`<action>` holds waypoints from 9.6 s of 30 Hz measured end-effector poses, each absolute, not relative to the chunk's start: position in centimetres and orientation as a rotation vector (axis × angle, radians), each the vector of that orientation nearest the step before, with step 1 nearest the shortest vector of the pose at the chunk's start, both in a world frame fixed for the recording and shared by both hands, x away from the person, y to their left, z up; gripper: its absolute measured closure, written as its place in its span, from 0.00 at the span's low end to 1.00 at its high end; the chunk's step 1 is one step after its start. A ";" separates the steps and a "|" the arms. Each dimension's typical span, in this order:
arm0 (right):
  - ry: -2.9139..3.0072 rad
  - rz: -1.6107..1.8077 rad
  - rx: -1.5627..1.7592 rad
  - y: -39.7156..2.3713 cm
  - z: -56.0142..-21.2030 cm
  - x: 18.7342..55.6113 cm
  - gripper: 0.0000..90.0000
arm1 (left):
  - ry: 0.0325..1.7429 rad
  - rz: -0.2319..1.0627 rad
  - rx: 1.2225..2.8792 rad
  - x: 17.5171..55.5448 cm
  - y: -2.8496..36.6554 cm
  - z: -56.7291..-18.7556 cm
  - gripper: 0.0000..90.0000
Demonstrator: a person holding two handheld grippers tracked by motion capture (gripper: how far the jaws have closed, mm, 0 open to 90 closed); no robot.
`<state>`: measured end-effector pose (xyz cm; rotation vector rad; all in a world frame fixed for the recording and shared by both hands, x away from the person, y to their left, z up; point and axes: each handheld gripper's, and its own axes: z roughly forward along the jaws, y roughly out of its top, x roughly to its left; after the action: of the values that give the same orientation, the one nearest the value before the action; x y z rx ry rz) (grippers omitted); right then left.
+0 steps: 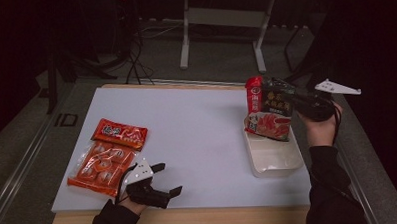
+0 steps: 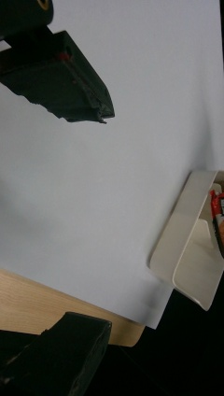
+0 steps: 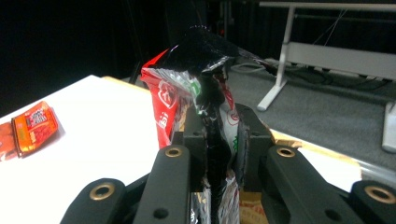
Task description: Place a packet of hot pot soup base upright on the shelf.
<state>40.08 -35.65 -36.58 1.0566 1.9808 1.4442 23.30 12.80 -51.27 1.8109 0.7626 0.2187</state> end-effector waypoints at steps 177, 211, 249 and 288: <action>2.283 1.675 0.753 -28.1 -43.1 26.2 0.18 | 1.309 0.493 2.100 30.1 30.2 -52.8 1.00; 2.298 1.679 0.751 -27.6 -43.1 26.2 0.18 | 1.142 0.240 2.212 27.6 25.9 -53.0 1.00; 2.299 1.680 0.756 -27.9 -43.3 26.1 0.18 | 1.098 0.325 2.193 31.4 20.0 -53.2 1.00; 2.298 1.685 0.760 -27.9 -43.3 26.3 0.18 | 1.003 0.206 2.238 28.4 19.0 -53.1 1.00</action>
<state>26.26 -27.95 -43.35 0.7598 2.2975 1.6851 28.36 19.04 -53.08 2.2384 1.0031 0.2061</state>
